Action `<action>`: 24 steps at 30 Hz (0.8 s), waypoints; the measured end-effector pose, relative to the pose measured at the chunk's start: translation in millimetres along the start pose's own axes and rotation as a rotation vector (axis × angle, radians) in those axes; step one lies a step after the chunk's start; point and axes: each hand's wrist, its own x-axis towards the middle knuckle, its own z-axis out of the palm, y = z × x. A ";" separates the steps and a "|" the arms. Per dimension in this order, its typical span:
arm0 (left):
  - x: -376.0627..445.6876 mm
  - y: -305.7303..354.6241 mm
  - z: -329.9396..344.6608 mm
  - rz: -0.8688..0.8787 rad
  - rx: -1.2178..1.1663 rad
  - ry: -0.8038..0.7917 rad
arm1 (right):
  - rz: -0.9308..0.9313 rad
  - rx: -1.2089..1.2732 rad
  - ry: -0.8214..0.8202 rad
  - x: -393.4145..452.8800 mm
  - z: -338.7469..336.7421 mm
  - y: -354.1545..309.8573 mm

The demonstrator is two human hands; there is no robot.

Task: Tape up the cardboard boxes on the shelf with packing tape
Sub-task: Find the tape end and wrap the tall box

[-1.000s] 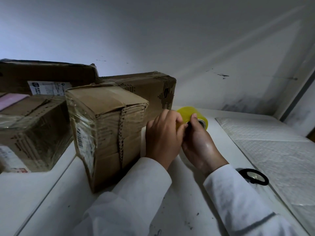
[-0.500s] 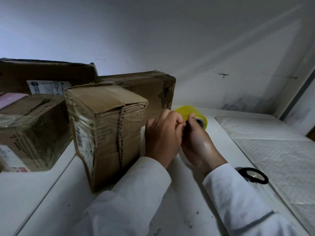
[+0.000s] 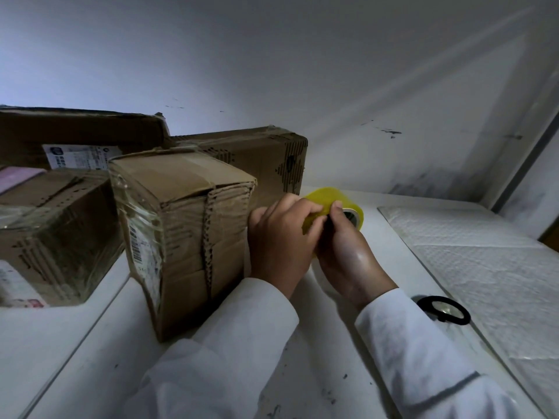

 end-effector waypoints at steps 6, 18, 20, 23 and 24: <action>1.1 1.6 -3.2 -0.067 0.029 -0.004 | -0.048 -0.120 0.005 3.1 -3.0 1.9; 0.0 3.6 0.6 -0.080 -0.049 -0.091 | -0.090 -0.168 0.010 10.0 -12.5 5.5; -0.9 0.0 3.1 -0.064 -0.087 -0.092 | -0.086 -0.149 -0.015 9.9 -13.4 5.1; -1.7 -4.3 5.7 -0.064 -0.178 -0.068 | -0.065 -0.136 -0.027 10.0 -12.7 2.9; -1.3 -3.5 5.8 -0.091 -0.226 -0.064 | -0.053 -0.111 -0.025 9.5 -12.1 1.2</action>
